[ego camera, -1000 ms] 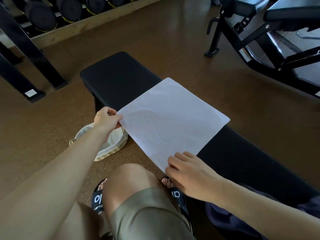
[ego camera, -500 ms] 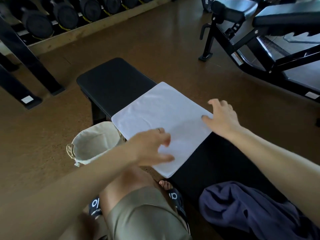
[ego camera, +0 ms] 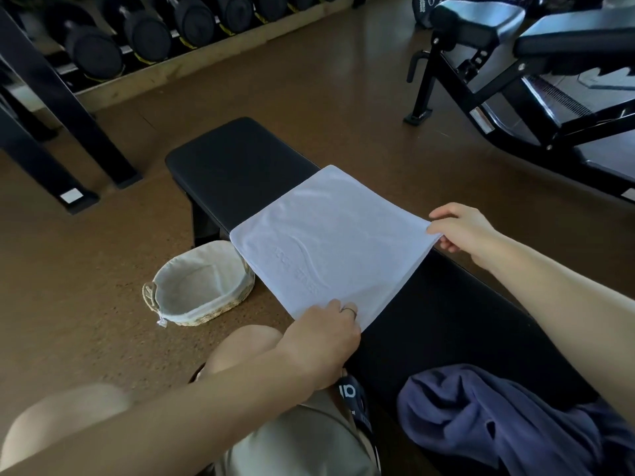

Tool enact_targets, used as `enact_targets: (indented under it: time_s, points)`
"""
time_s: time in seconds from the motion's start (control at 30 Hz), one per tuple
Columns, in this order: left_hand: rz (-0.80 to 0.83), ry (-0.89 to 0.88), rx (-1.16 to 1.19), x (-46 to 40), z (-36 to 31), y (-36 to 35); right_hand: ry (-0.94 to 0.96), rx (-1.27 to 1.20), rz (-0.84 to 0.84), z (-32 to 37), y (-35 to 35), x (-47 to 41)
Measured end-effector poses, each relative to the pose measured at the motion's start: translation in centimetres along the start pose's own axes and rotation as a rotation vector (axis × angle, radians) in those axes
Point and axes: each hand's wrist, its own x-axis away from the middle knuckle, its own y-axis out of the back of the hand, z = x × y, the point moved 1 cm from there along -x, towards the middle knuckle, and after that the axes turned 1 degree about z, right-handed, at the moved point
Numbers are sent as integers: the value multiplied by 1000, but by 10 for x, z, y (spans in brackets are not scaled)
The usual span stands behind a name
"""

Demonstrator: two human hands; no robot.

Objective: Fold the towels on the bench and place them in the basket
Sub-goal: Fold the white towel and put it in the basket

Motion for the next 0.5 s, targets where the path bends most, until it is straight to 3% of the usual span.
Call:
enact_targets:
  time_s: [0.23,0.4,0.5]
  points:
    - [30,82,570,16,50,24,-19,-284,159,27,3,-5]
    - [-100,302,1043,39,120,34,65,-472,286,66,0,-17]
    - [-148,341,1333,46,152,29,124,-414,295,92,-12,-28]
